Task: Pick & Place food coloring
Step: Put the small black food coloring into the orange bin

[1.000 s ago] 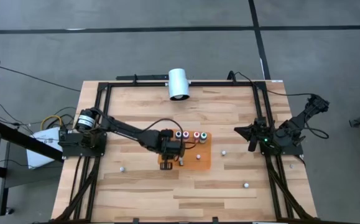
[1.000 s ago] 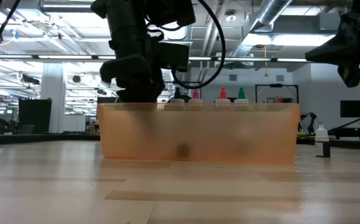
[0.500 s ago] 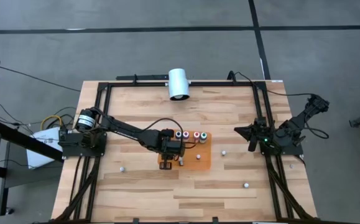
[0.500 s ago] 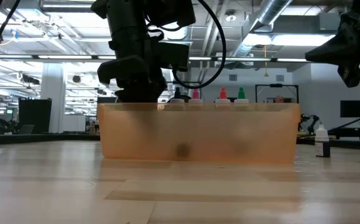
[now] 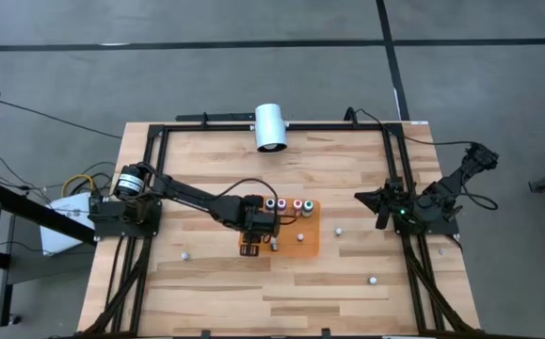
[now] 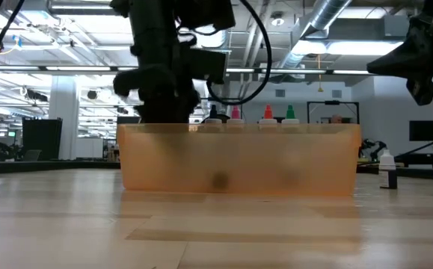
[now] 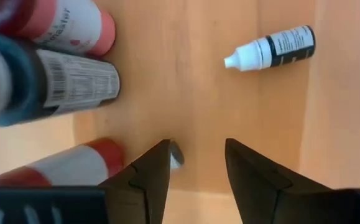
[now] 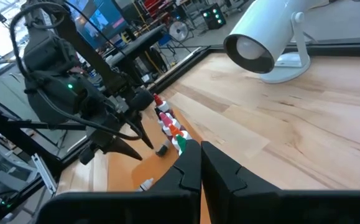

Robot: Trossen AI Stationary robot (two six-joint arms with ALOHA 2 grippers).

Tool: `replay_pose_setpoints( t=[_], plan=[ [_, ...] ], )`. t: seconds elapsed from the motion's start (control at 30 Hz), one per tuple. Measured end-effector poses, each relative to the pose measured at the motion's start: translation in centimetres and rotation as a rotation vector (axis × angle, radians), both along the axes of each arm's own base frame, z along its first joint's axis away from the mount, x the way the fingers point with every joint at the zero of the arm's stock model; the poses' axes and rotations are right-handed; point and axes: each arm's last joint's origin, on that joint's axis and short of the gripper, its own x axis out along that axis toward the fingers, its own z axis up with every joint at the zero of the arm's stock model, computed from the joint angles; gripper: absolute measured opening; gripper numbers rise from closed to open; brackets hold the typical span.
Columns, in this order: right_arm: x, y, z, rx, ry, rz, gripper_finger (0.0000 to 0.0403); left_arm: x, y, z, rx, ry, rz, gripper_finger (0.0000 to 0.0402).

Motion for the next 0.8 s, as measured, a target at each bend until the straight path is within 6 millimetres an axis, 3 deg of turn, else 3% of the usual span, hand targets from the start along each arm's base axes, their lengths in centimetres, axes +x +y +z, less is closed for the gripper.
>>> replay_pose_setpoints(
  t=[0.43,0.8],
  plan=[
    [0.0,0.0,-0.1,0.018,0.003,-0.005,0.0001,0.4,-0.2,6.5,-0.023,0.087,0.080,0.0146],
    [-0.1,-0.1,-0.3,0.039,0.012,-0.013,0.0001,-1.1,-0.7,7.5,-0.158,0.161,0.121,0.0146]
  ],
)
